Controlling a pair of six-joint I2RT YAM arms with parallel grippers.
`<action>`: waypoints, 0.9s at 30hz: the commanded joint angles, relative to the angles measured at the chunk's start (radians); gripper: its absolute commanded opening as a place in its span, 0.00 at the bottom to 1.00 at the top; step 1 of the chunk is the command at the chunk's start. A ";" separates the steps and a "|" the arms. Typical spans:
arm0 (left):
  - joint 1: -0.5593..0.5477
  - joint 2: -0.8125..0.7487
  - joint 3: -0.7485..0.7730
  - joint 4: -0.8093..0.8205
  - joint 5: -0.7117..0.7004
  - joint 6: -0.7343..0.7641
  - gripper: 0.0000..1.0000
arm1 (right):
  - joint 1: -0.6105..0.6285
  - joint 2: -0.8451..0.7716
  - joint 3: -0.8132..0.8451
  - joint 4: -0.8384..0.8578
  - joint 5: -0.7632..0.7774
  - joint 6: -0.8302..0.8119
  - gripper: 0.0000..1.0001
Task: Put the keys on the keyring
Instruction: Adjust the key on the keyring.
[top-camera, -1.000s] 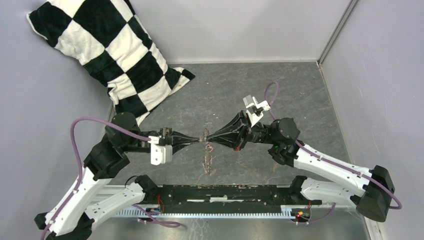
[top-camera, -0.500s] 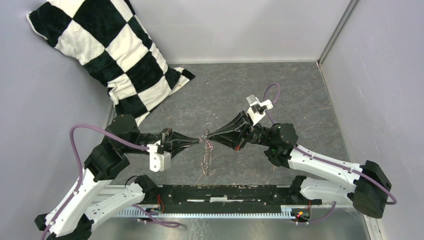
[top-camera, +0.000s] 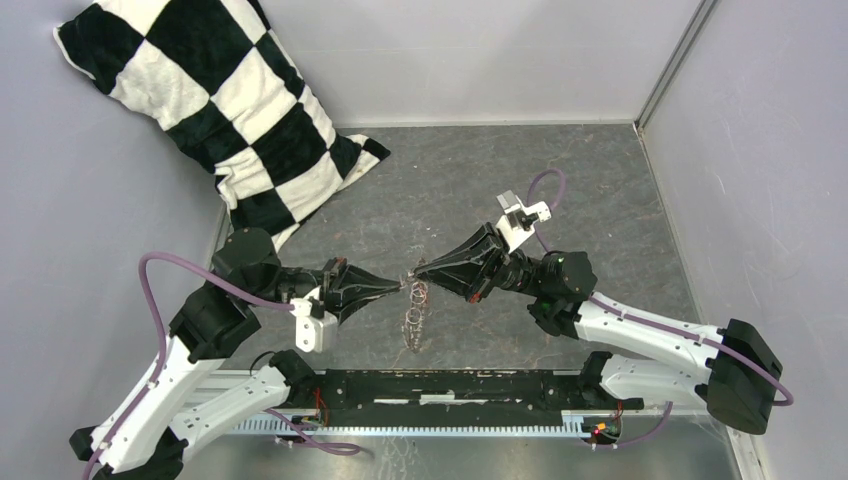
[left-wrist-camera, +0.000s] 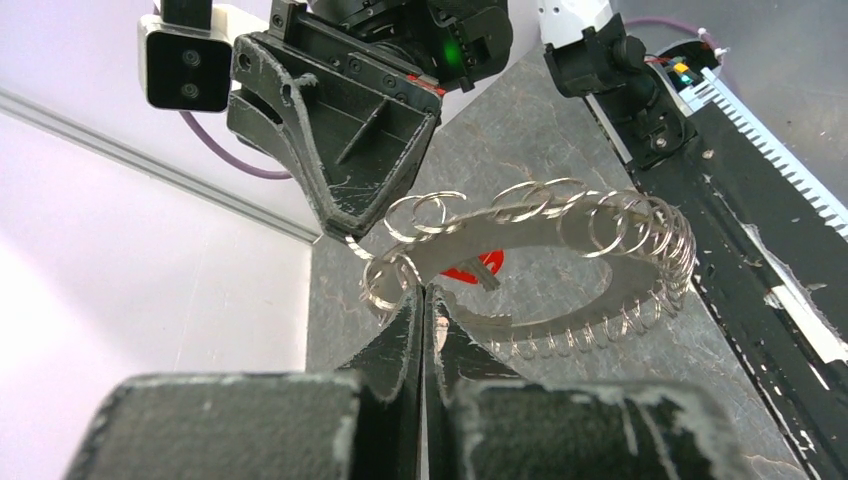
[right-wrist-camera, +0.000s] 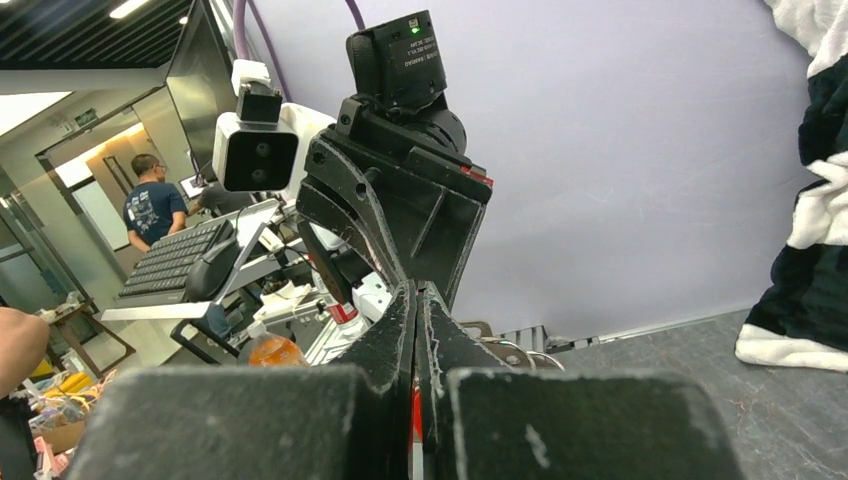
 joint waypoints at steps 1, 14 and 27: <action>-0.002 0.006 -0.014 -0.031 0.062 0.064 0.02 | 0.005 -0.019 0.011 0.108 0.081 -0.009 0.00; -0.002 -0.006 0.009 -0.104 0.007 0.172 0.43 | 0.012 -0.074 0.022 -0.080 0.084 -0.126 0.00; -0.002 0.017 -0.017 0.117 -0.260 -0.329 0.74 | -0.050 -0.141 0.085 -0.501 0.087 -0.442 0.00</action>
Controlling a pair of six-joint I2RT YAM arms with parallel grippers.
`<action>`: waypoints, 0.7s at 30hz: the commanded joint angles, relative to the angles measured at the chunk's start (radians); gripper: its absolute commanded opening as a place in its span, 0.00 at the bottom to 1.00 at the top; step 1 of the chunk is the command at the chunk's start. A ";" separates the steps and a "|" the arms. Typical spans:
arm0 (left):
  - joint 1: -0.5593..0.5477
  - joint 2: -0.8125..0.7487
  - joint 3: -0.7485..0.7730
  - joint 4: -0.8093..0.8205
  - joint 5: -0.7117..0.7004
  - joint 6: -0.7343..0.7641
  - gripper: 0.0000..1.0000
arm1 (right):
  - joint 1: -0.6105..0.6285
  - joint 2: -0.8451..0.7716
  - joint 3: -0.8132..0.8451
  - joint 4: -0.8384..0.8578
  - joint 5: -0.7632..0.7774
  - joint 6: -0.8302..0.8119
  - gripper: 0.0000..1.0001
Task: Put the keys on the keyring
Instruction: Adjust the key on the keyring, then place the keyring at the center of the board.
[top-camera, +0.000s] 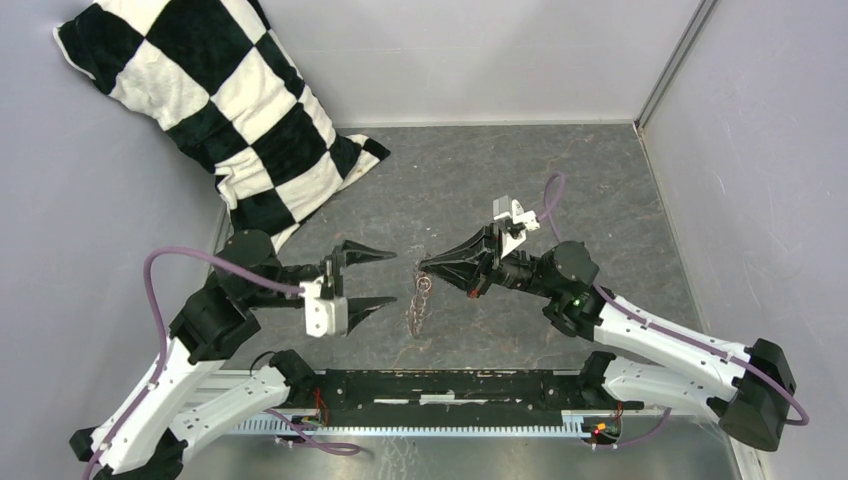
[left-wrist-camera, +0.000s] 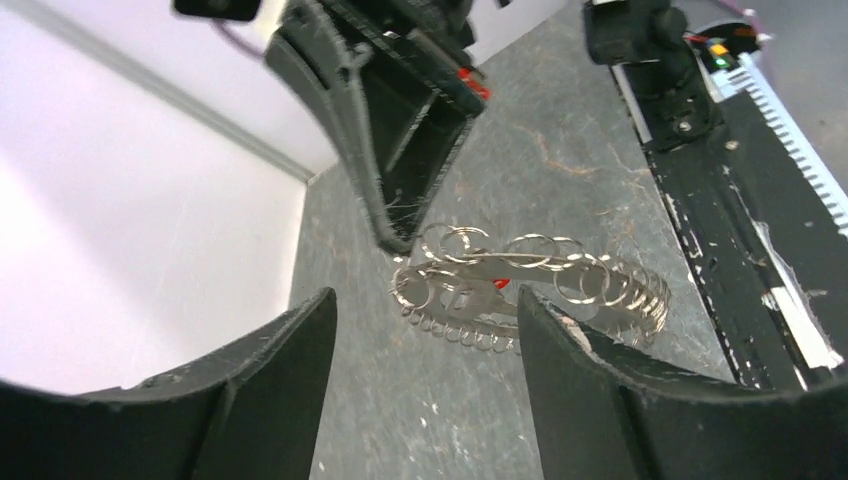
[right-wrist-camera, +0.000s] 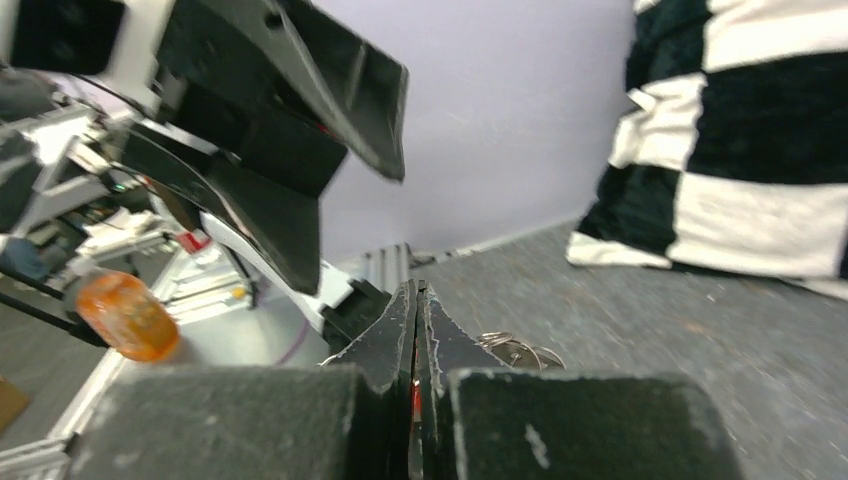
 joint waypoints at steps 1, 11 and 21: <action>-0.002 0.045 -0.003 0.159 -0.213 -0.338 0.76 | -0.046 -0.034 0.052 -0.123 0.026 -0.158 0.00; 0.006 0.237 0.132 0.051 -0.808 -0.660 1.00 | -0.196 0.063 -0.024 -0.100 0.053 -0.326 0.00; 0.325 0.436 0.332 -0.156 -0.774 -0.804 1.00 | -0.320 0.599 0.162 0.362 -0.164 -0.263 0.00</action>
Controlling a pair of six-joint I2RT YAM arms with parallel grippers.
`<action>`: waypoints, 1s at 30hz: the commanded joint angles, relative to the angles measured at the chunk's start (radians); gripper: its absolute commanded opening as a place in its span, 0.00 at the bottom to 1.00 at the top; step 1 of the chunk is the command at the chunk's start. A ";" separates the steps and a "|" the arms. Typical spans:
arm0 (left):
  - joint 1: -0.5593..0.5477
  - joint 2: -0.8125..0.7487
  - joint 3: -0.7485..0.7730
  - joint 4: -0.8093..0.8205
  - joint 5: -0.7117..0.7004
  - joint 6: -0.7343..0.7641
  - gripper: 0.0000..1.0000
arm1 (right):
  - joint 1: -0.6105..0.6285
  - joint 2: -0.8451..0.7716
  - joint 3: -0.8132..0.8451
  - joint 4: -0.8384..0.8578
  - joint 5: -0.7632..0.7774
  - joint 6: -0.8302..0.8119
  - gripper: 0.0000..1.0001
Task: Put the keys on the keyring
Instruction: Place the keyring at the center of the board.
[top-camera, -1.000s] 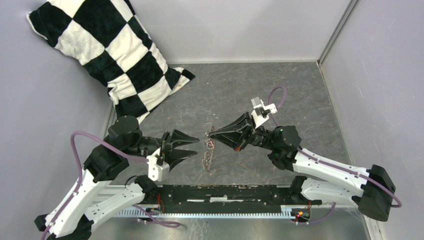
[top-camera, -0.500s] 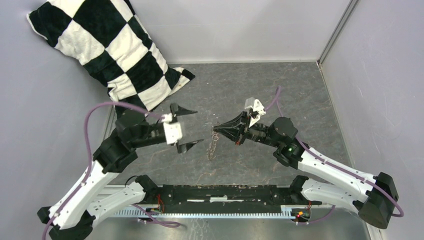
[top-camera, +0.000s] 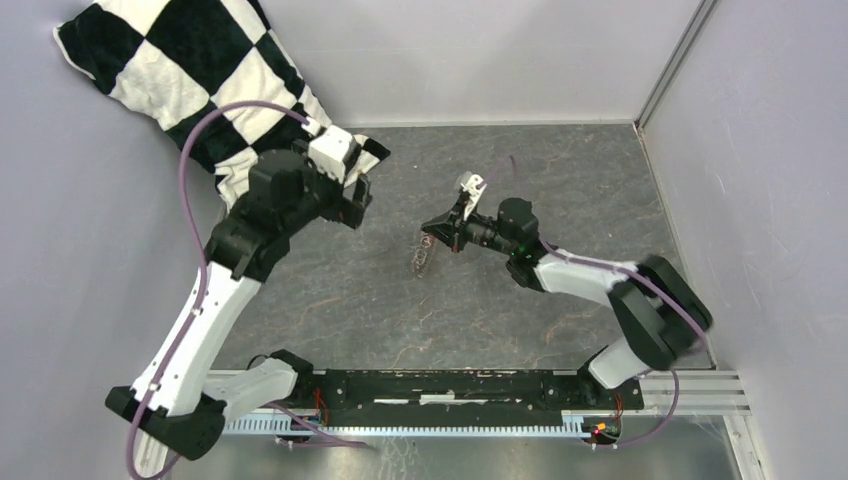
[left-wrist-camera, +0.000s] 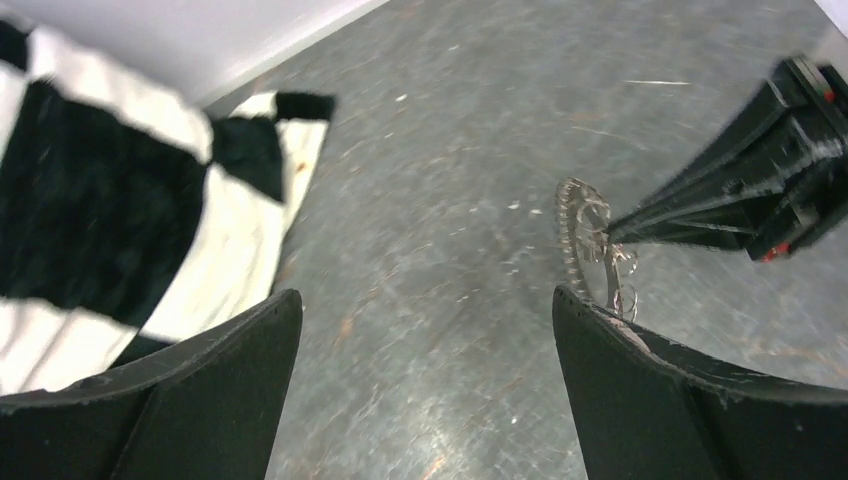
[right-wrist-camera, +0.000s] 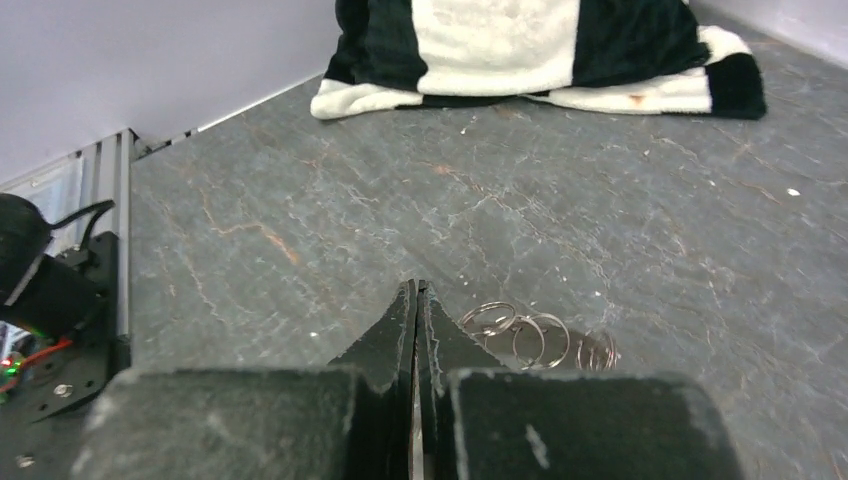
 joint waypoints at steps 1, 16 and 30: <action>0.102 0.108 0.135 -0.126 -0.005 -0.089 1.00 | -0.033 0.156 0.168 0.330 -0.125 0.047 0.01; 0.148 0.135 0.002 -0.076 -0.017 -0.085 1.00 | -0.166 0.230 -0.071 0.268 -0.193 -0.060 0.11; 0.279 0.166 -0.119 0.113 0.054 -0.039 1.00 | -0.256 -0.172 -0.242 -0.135 0.111 -0.204 0.98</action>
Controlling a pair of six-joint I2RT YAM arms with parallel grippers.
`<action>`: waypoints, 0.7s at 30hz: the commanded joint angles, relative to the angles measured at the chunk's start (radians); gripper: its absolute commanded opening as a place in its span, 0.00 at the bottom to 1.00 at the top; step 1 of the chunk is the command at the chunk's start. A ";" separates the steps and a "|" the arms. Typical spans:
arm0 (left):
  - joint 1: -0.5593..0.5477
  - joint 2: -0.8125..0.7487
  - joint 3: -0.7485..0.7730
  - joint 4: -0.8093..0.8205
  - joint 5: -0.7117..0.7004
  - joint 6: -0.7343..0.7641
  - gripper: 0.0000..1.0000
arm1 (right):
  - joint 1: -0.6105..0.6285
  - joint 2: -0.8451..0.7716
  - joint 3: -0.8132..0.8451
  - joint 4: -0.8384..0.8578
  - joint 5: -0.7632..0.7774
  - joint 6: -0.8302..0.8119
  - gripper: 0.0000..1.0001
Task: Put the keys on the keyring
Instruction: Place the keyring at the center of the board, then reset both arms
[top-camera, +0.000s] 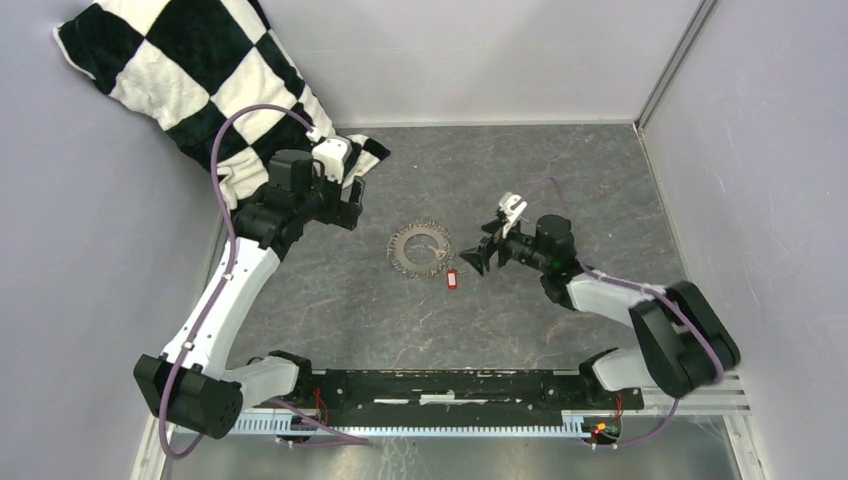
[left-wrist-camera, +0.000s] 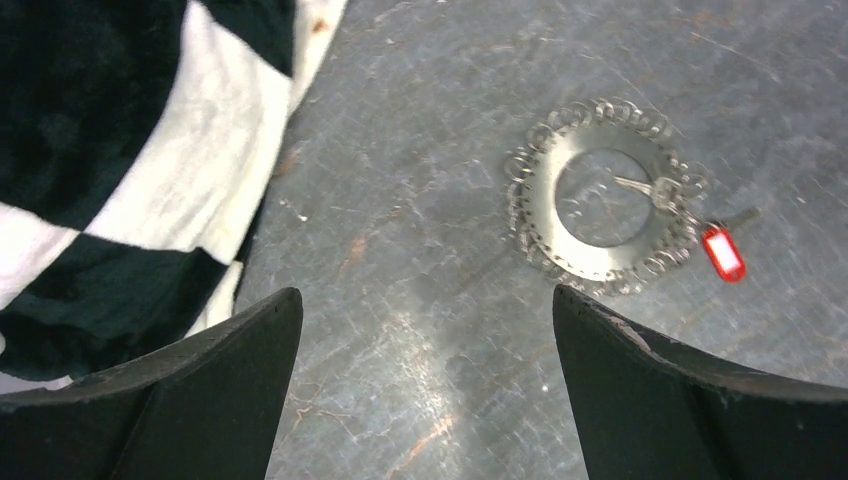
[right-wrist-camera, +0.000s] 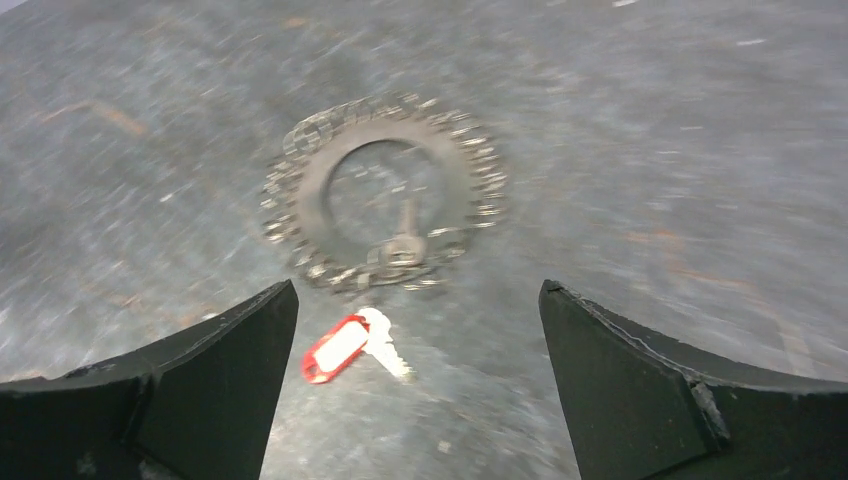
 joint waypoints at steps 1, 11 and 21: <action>0.123 0.042 -0.034 0.145 0.072 0.013 1.00 | -0.075 -0.187 -0.020 -0.149 0.235 -0.042 0.98; 0.411 0.041 -0.583 0.925 0.221 -0.017 1.00 | -0.237 -0.495 -0.307 -0.086 1.135 -0.132 0.98; 0.412 0.260 -0.913 1.673 0.241 -0.160 1.00 | -0.304 -0.296 -0.406 0.200 1.078 -0.176 0.98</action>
